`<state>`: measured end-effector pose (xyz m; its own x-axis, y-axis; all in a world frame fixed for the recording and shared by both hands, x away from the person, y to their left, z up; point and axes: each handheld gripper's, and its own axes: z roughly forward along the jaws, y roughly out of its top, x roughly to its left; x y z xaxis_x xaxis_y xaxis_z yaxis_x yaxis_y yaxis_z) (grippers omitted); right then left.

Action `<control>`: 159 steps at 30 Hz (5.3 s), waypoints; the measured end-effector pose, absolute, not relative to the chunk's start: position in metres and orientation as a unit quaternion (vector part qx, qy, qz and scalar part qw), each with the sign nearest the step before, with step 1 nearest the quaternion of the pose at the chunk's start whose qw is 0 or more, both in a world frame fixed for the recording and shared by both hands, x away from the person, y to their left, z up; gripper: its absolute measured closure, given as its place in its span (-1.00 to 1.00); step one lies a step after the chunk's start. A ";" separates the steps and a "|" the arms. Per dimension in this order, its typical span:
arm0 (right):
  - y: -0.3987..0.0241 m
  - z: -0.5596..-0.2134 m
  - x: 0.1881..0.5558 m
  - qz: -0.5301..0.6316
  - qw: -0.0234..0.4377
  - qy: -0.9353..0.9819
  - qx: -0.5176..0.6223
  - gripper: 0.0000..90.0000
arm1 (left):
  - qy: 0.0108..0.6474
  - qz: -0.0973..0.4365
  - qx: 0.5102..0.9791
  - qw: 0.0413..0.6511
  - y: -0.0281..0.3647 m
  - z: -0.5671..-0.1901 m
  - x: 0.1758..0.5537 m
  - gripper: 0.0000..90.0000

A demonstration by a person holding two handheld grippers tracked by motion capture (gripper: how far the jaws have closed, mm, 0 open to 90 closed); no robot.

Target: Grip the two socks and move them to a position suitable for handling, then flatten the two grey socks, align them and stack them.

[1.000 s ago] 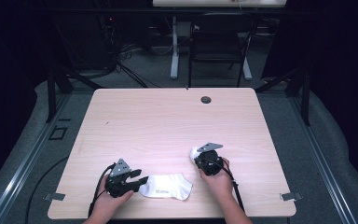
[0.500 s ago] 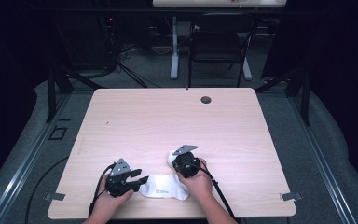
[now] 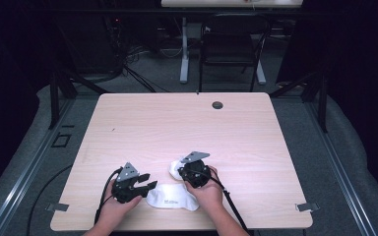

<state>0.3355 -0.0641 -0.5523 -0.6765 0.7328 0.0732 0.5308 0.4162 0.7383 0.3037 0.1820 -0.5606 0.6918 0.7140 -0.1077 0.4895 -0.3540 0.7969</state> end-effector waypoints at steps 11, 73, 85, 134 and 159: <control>-0.073 -0.542 0.329 0.415 0.127 0.813 0.389 0.95 | 0.348 0.153 0.832 0.404 0.150 -0.559 0.322 0.62; -0.148 -0.554 0.323 0.401 0.167 0.766 0.473 0.76 | 0.359 0.150 0.841 0.376 0.156 -0.583 0.339 0.60; -0.132 -0.574 0.338 0.374 0.153 0.792 0.458 0.77 | 0.361 0.155 0.838 0.378 0.157 -0.584 0.341 0.60; -0.144 -0.578 0.353 0.380 0.147 0.778 0.479 0.32 | 0.388 0.137 0.830 0.377 0.155 -0.582 0.361 0.58; -0.141 -0.566 0.347 0.402 0.132 0.783 0.456 0.91 | 0.389 0.125 0.818 0.404 0.160 -0.572 0.359 0.97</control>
<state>0.3468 -0.1405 -0.5658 -0.5497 0.8200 0.1591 0.6077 0.2619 0.7498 0.3590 0.1596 -0.5722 0.6657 0.7382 -0.1094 0.5357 -0.3706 0.7588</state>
